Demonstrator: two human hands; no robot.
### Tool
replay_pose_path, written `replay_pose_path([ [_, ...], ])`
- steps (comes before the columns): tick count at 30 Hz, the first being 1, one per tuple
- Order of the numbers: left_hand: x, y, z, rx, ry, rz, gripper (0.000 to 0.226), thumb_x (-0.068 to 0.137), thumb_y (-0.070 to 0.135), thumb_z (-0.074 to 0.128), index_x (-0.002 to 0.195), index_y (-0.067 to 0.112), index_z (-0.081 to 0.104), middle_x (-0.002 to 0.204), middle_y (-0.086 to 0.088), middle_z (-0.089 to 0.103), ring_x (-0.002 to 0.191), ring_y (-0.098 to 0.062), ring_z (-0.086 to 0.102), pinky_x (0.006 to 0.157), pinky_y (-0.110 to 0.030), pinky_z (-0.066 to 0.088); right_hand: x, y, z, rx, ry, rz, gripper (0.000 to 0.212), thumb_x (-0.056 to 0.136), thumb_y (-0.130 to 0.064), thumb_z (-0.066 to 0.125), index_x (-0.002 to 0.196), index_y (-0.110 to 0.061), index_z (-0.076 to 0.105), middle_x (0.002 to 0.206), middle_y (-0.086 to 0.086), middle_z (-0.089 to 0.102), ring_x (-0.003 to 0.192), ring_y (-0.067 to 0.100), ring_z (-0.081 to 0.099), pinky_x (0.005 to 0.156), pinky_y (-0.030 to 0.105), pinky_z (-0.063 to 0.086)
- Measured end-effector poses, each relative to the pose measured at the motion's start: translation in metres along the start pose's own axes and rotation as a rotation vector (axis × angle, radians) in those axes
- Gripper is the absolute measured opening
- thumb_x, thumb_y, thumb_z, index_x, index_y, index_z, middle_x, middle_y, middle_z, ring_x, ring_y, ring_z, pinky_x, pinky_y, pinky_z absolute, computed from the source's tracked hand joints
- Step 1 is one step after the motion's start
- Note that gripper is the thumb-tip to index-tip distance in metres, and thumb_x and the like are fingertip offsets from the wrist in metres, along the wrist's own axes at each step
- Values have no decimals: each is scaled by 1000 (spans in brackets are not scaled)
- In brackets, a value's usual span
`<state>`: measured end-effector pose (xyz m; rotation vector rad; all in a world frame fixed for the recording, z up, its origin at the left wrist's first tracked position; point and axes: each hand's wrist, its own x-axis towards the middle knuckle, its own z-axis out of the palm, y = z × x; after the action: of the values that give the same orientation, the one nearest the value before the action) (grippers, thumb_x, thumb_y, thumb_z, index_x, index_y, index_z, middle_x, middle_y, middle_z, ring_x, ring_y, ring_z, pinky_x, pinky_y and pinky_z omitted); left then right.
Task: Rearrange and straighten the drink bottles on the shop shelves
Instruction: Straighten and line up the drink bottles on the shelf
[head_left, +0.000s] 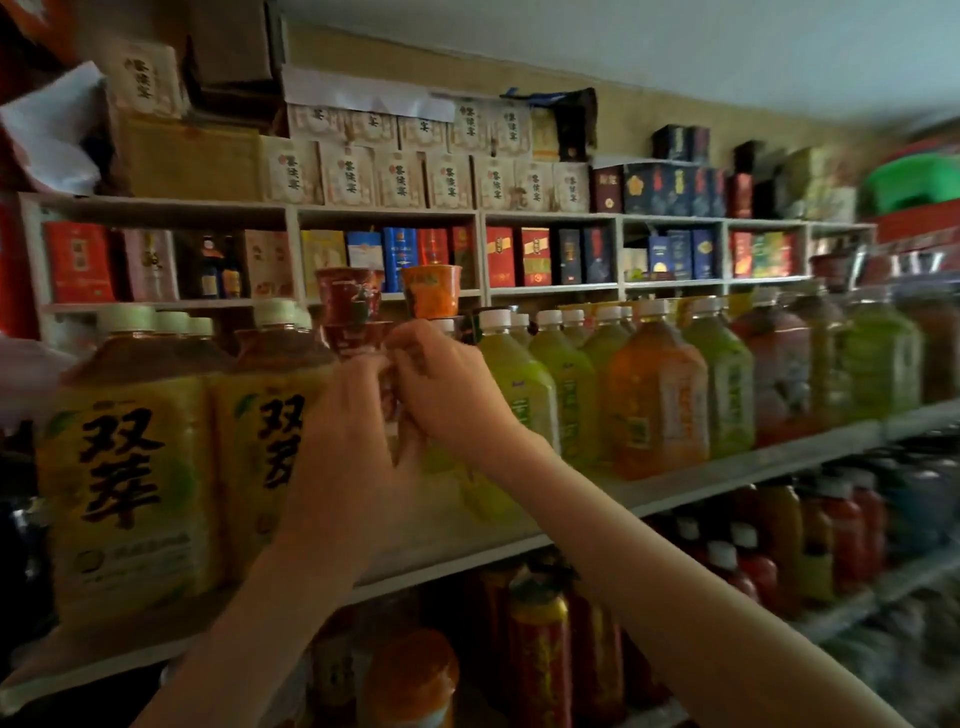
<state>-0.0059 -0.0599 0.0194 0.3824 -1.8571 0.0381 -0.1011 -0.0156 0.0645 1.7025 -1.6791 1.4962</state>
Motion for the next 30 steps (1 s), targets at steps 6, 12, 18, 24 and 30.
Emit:
replay_pose_path([
  [6,-2,48,46,-267,-122,48,39,87,19,61,122,13,44,115,-1,55,96,-11,54,73,-21,43,-26,36,-62,-138,37,66,21,92,-6,44,104,-6,60,98,8,67,86,21,61,72,33,50],
  [12,-2,106,97,-454,-257,-44,29,92,23,54,119,23,44,105,13,53,88,0,54,65,-11,40,-53,79,-128,-182,23,146,21,94,-9,45,106,-8,62,99,3,67,86,14,61,73,23,50],
  [18,2,172,160,-482,-304,-75,25,90,21,59,106,30,43,92,25,51,81,7,53,60,-8,41,-76,133,-199,-221,5,172,22,94,-13,47,110,-12,62,101,2,65,90,16,62,77,25,52],
  [24,18,241,225,-425,-276,-25,29,89,37,55,114,26,47,91,17,54,82,2,56,67,-20,50,-86,202,-300,-282,159,210,20,94,-16,49,109,-17,61,94,-2,67,79,13,61,68,24,49],
  [30,38,280,280,-257,-237,125,36,87,19,63,120,15,50,110,0,59,96,-12,59,75,-20,48,-60,293,-386,-254,390,412,30,95,-26,49,120,-10,50,84,-5,58,77,14,60,61,27,51],
])
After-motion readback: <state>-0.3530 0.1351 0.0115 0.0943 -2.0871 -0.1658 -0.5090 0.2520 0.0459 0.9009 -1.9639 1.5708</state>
